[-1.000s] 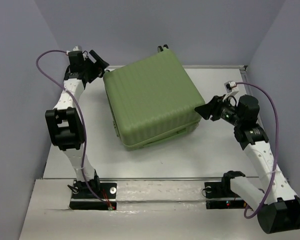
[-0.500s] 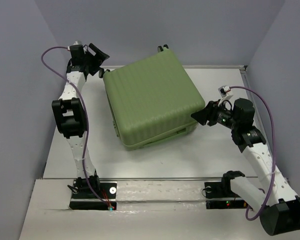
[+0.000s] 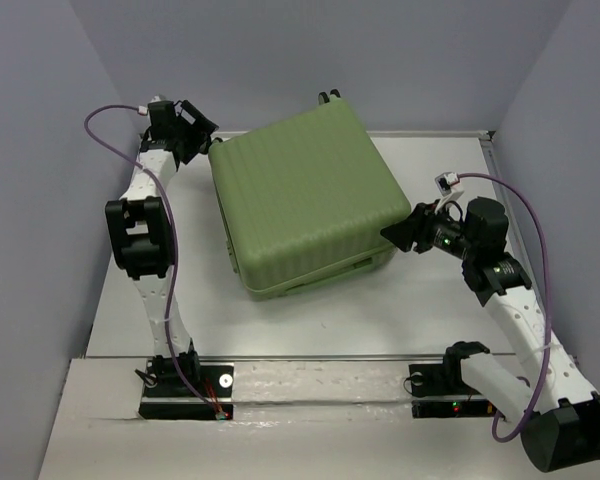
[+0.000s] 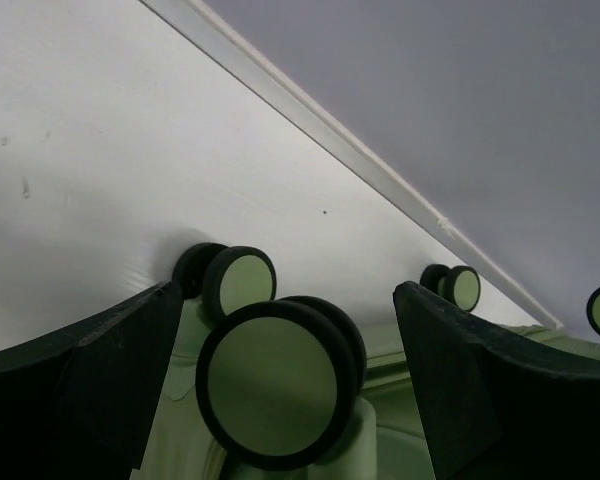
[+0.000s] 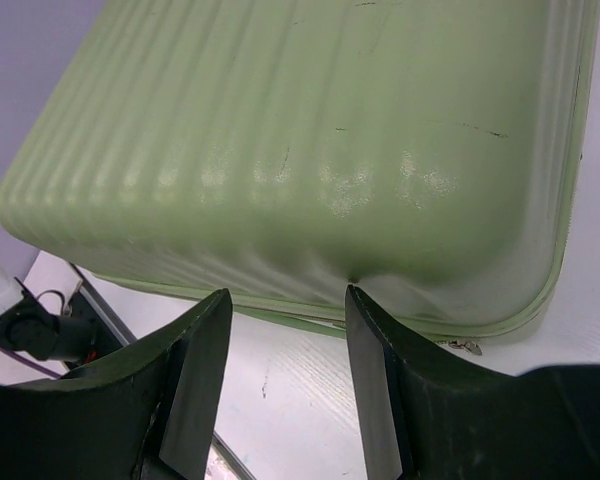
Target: Pack the luggage
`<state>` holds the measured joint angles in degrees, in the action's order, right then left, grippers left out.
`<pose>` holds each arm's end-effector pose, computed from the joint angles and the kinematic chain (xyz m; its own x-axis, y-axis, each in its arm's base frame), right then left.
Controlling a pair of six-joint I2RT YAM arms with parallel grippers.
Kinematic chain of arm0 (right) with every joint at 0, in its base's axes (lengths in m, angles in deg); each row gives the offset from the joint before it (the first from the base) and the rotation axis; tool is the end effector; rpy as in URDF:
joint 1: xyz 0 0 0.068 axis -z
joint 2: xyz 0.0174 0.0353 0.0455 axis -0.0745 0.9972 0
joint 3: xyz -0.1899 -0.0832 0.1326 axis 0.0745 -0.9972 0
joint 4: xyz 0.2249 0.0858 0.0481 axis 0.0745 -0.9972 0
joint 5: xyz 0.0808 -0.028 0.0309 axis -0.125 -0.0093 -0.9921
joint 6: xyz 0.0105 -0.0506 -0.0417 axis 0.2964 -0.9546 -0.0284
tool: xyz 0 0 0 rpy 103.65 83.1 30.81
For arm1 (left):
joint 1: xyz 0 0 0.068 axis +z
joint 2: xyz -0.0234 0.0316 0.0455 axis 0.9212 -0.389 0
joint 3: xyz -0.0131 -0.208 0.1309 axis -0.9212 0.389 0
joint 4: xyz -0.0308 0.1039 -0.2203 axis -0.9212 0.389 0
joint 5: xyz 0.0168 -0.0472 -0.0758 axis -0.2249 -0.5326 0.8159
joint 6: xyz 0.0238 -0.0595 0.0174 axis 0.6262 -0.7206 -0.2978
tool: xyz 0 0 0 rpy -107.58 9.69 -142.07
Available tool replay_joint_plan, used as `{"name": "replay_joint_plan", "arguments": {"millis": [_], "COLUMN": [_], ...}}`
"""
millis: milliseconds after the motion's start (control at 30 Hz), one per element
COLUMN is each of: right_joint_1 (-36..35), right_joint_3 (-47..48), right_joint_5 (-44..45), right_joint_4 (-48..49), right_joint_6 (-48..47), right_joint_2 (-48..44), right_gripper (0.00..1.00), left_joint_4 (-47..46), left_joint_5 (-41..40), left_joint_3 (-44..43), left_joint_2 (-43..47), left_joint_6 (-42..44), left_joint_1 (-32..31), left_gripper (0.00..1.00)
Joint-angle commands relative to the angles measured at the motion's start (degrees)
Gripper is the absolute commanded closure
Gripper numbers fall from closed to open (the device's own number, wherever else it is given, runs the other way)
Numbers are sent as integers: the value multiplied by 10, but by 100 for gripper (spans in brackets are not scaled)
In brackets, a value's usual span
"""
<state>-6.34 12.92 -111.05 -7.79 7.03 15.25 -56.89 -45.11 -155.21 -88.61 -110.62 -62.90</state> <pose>0.2018 0.0678 0.2965 -0.5142 0.2021 -0.8335 -0.5312 0.6880 0.4945 0.4977 0.0239 0.2574 -0.3703 -0.6752 -0.6380 -0.1264 0.7170 -0.6855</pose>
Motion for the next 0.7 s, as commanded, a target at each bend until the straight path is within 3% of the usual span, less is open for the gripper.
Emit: {"name": "replay_joint_plan", "arguments": {"millis": [0, 267, 533, 600, 633, 667], "right_joint_1": [-8, -8, -13, -19, -19, -19], "right_joint_3": [1, -1, -1, -2, -2, -2], "right_joint_5": [-12, -18, -23, -23, -23, -22], "right_joint_4": [12, 16, 15, 15, 15, 15], "right_joint_6": [-5, -2, -1, -1, -1, -1], "right_joint_2": [-2, -2, -4, -3, -2, -2], "right_gripper": [45, 45, 45, 45, 45, 45], "left_joint_4": [30, -2, -94, -128, -139, -156], "left_joint_5": [-68, 43, 75, 68, 65, 65], "left_joint_3": [8, 59, 90, 98, 100, 106], "left_joint_2": [74, 57, 49, 53, 56, 58], "left_joint_6": [67, 28, -75, -101, -110, -118], "left_joint_1": [-6, -12, -30, -30, -29, -30], "left_gripper": [1, 1, 1, 6, 16, 16]}}
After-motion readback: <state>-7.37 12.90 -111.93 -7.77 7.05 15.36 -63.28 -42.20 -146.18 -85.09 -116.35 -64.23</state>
